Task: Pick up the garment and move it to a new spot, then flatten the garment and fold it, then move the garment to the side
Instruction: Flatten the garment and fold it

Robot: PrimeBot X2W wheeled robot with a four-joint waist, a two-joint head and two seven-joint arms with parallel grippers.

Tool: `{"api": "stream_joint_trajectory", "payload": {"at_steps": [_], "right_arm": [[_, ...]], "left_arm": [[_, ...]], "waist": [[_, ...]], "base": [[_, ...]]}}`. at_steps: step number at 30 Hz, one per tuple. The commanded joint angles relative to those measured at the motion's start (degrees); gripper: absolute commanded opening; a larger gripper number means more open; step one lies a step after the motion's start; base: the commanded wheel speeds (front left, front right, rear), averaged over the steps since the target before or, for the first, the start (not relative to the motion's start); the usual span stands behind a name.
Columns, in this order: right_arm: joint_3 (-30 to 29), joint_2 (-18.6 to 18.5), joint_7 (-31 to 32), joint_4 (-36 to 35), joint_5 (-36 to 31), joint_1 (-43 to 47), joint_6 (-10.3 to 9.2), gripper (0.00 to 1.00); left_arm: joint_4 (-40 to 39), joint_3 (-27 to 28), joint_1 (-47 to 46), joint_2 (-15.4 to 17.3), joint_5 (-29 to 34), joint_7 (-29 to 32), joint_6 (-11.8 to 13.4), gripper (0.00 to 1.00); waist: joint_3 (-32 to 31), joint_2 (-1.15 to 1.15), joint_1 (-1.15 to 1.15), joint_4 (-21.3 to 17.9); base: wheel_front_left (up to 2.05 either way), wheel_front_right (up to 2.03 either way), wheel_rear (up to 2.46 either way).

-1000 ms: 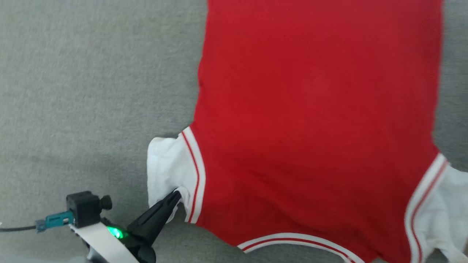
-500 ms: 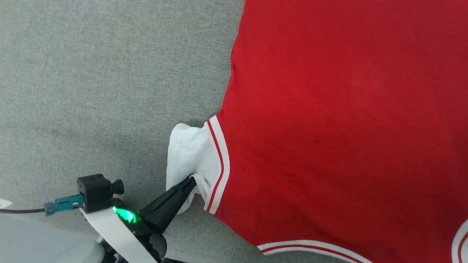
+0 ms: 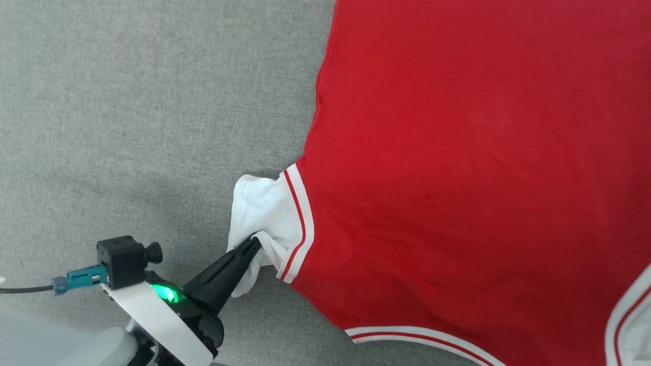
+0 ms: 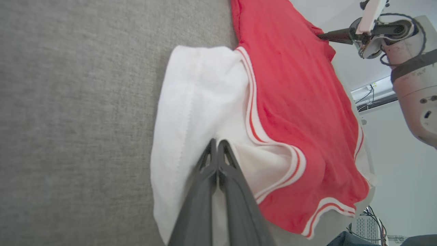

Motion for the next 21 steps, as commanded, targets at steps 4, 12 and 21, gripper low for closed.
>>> {"api": "stream_joint_trajectory", "payload": {"at_steps": [4, 12, 21], "right_arm": [[4.8, -3.0, 3.1, -4.5, 6.7, 6.4, -0.01, 0.00], [8.9, -8.1, 11.7, -23.8, 22.1, 27.3, -0.01, 0.00], [7.1, -5.1, 19.5, -45.7, 30.3, 56.9, -0.01, 0.00]], "left_arm": [[0.9, 1.5, 2.1, 0.4, -0.3, -0.3, 0.1, 0.00], [2.8, 3.9, 5.6, 1.3, -0.9, -0.3, 0.1, 0.00], [4.3, 5.3, 8.4, 1.8, -1.5, -0.3, 0.1, 0.00]], "waist": [[-4.7, 0.00, 0.00, -2.3], [-9.7, 0.00, 0.00, -6.0], [-13.2, 0.00, 0.00, -8.2]], "base": [[0.00, 0.00, 0.00], [0.00, 0.00, 0.00], [0.00, 0.00, 0.00]]}}
